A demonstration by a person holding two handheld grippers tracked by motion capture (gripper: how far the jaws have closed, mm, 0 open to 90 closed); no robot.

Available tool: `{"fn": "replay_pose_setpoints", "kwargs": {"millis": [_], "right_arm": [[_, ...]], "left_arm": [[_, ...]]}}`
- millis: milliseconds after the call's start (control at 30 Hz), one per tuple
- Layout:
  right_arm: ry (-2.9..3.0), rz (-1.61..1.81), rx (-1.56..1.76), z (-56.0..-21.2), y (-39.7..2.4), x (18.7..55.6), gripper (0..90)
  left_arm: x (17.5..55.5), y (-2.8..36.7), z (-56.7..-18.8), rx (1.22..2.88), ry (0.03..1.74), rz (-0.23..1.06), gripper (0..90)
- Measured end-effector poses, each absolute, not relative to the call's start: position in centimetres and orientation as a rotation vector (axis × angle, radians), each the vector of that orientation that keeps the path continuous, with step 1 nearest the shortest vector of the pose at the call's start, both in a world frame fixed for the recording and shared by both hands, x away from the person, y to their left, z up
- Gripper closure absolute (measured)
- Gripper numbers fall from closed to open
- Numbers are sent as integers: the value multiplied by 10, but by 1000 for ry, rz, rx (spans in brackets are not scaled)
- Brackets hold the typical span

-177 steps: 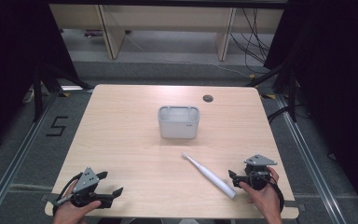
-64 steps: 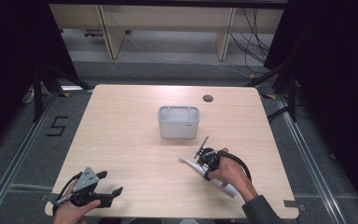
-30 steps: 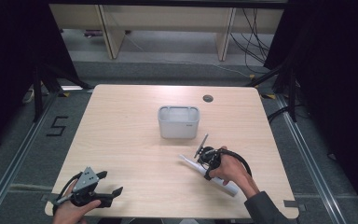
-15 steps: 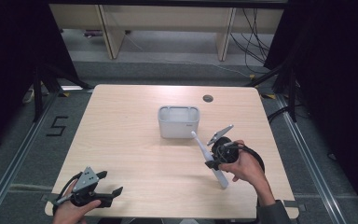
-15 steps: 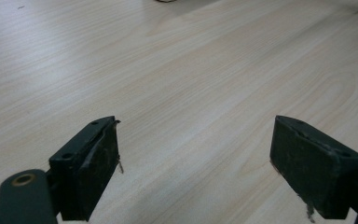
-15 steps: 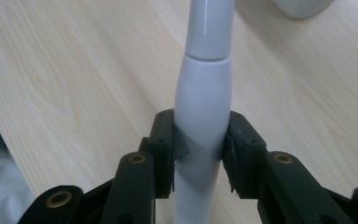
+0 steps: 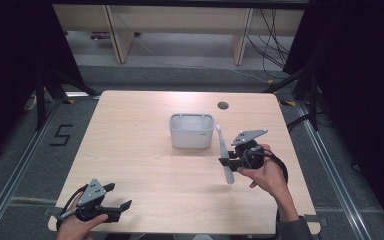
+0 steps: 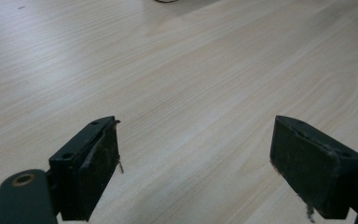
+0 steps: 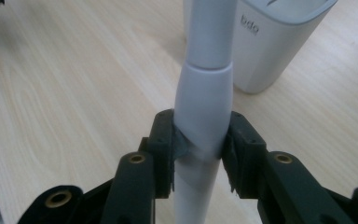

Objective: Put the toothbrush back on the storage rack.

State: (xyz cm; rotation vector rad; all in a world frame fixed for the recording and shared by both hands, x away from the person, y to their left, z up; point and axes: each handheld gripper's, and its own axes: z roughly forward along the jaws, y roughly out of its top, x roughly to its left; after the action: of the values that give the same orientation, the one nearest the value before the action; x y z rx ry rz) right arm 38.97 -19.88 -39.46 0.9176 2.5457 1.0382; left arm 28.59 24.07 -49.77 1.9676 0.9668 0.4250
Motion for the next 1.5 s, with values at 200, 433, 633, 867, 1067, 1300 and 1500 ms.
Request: {"fn": "replay_pose_setpoints", "kwargs": {"millis": [200, 433, 633, 867, 1067, 1300, 1500], "right_arm": [[2467, 1118, 908, -390, -202, 393, 667], [2449, 1138, 934, -387, -204, 395, 667], [2422, 1163, 982, -387, -206, 398, 667], [2387, 1176, 959, -379, -206, 407, 667], [2379, 1167, 967, -370, -204, 413, 667], [2356, 1181, 963, -353, -201, 422, 667], [2334, 1205, 958, -343, -197, 431, 667]], "left_arm": [[286, 240, -498, 1959, 963, 428, 149], [286, 240, -499, 1957, 959, 428, 148], [286, 240, -499, 1951, 963, 426, 148], [286, 240, -498, 1962, 971, 433, 148], [286, 240, -499, 1956, 964, 428, 149], [286, 240, -499, 1949, 964, 425, 148], [286, 240, -499, 1946, 965, 426, 148]]}}
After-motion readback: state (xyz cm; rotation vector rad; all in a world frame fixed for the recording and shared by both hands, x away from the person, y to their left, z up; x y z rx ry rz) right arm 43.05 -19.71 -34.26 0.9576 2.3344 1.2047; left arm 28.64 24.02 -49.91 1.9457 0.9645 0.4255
